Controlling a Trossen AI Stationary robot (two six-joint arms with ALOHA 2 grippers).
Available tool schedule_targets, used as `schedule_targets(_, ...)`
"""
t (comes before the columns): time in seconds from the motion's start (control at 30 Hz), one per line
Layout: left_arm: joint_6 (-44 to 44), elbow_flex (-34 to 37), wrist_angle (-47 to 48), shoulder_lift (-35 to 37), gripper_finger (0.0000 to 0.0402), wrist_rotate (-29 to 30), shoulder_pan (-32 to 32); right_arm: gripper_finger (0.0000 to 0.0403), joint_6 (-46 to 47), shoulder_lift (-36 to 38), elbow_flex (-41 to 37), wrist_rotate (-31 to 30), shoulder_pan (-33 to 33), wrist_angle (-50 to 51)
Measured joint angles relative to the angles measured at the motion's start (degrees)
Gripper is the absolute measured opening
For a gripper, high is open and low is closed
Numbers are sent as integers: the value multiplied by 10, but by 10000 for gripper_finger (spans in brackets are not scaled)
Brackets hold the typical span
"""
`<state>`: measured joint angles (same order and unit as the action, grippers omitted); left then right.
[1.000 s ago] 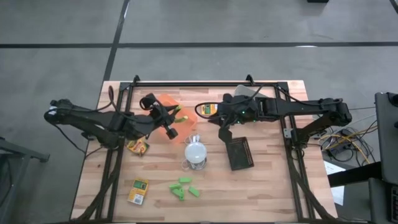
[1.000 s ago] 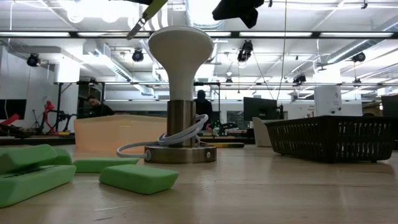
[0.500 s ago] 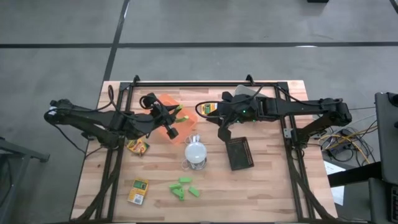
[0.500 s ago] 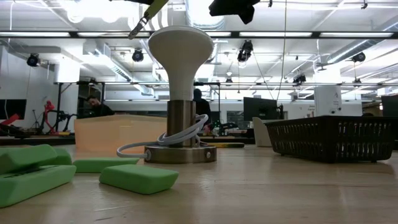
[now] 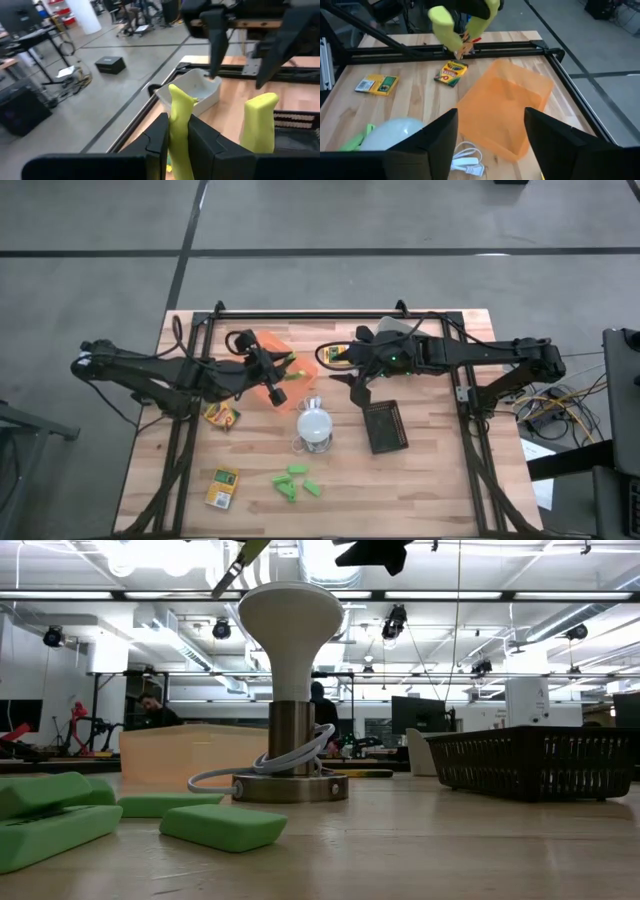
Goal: Pick & Place School Supplies
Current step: Put the green punch plier into the gray bin
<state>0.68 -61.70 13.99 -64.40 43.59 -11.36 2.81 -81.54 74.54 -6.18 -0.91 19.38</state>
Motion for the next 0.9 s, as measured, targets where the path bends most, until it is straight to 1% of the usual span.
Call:
schedule_targets(0.1, -19, 0, -11, 0, 55, -9, 7, 240, 11, 0, 0, 0, 0, -7)
schedule_targets(0.2, -37, 0, -30, 0, 55, -12, 14, 241, 3, 0, 0, 2, 1, -17)
schedule_targets(0.4, -73, 0, -63, 0, 55, -49, 29, 229, -55, 0, 0, 7, 6, -54)
schedule_targets(0.57, -101, 0, -114, 0, 55, -88, 43, 222, -77, 0, 0, 7, 6, -98)
schedule_targets(0.73, -111, 0, -159, 0, 55, -101, 64, 221, -98, 0, 0, 7, 6, -126)
schedule_targets(0.8, -111, 0, -165, 0, 55, -121, 73, 221, -105, 0, 0, 6, 5, -128)
schedule_targets(0.9, -109, 0, -178, 0, 55, -171, 89, 221, -106, 0, 0, 6, 5, -128)
